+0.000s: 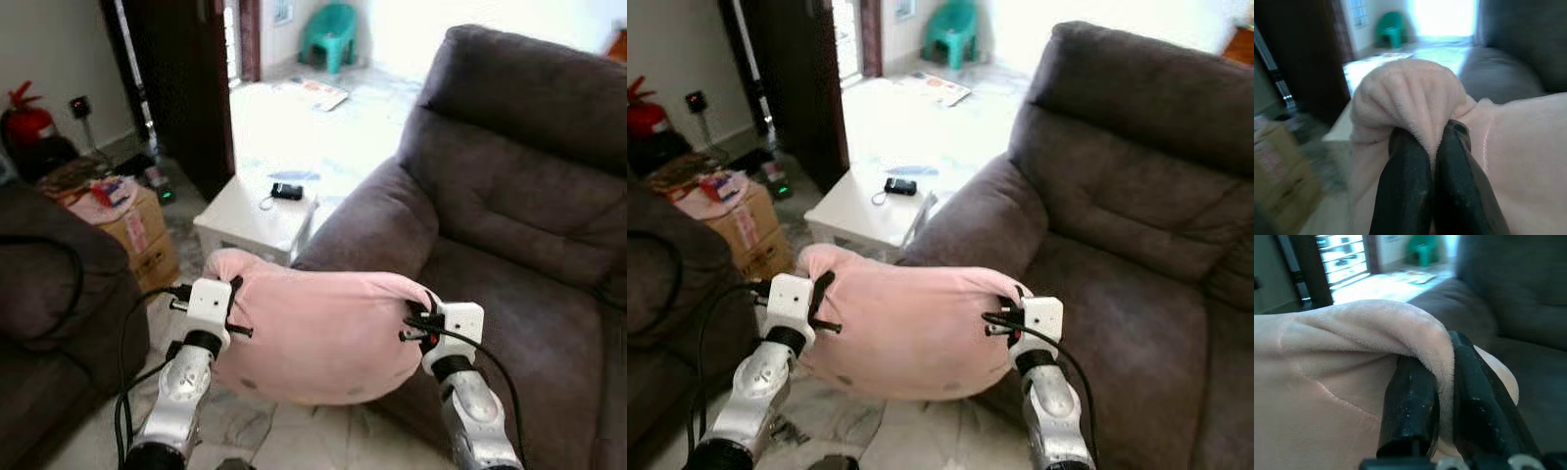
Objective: Move the pillow to the sofa from floor
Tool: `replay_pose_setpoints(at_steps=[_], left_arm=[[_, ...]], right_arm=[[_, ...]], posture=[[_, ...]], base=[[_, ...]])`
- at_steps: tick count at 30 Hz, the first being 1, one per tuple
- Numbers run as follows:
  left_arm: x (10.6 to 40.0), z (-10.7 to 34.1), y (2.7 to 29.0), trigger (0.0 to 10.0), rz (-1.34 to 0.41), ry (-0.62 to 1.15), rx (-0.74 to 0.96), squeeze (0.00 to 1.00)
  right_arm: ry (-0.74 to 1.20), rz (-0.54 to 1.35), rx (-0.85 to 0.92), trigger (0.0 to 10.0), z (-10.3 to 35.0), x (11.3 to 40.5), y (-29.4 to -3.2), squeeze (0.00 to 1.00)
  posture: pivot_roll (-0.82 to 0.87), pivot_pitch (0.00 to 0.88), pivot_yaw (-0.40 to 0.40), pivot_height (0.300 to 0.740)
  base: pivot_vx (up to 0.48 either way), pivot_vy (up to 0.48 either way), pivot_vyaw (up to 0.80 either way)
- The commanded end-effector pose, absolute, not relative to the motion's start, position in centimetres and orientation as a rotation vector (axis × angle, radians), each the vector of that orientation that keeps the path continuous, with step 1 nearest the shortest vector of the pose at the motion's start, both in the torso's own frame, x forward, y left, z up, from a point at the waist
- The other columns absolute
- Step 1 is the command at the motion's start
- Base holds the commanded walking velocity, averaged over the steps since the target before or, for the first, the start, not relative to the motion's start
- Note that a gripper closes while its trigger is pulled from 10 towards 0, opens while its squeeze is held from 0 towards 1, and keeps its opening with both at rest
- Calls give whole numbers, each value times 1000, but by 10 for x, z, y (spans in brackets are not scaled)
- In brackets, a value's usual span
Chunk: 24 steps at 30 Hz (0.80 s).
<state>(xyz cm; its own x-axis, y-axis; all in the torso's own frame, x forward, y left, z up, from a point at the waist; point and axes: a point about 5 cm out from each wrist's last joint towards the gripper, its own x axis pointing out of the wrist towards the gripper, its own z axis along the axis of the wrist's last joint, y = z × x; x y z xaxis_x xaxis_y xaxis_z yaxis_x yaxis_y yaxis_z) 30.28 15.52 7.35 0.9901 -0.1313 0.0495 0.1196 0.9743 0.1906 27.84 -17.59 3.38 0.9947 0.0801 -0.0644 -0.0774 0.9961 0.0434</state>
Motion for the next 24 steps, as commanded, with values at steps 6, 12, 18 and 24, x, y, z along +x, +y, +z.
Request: replay_pose_setpoints(at_steps=[6,12,18,24], left_arm=[[301,71,174,10000,-22,-43,201,0],[302,72,178,10000,-6,-46,199,0],[303,73,180,10000,6,-50,190,0],[304,75,179,10000,-2,-58,177,0]], right_arm=[[6,-48,56,10000,48,284,-204,0],[15,-43,57,10000,48,286,-203,0],[17,-40,62,10000,49,288,-201,0],[17,-52,64,10000,49,289,-202,0]], posture=[[81,0,-110,740],[93,0,-121,740],[101,0,-122,740],[99,0,-111,740]], base=[[0,0,-258],[0,0,-541],[0,0,-609],[0,0,-613]])
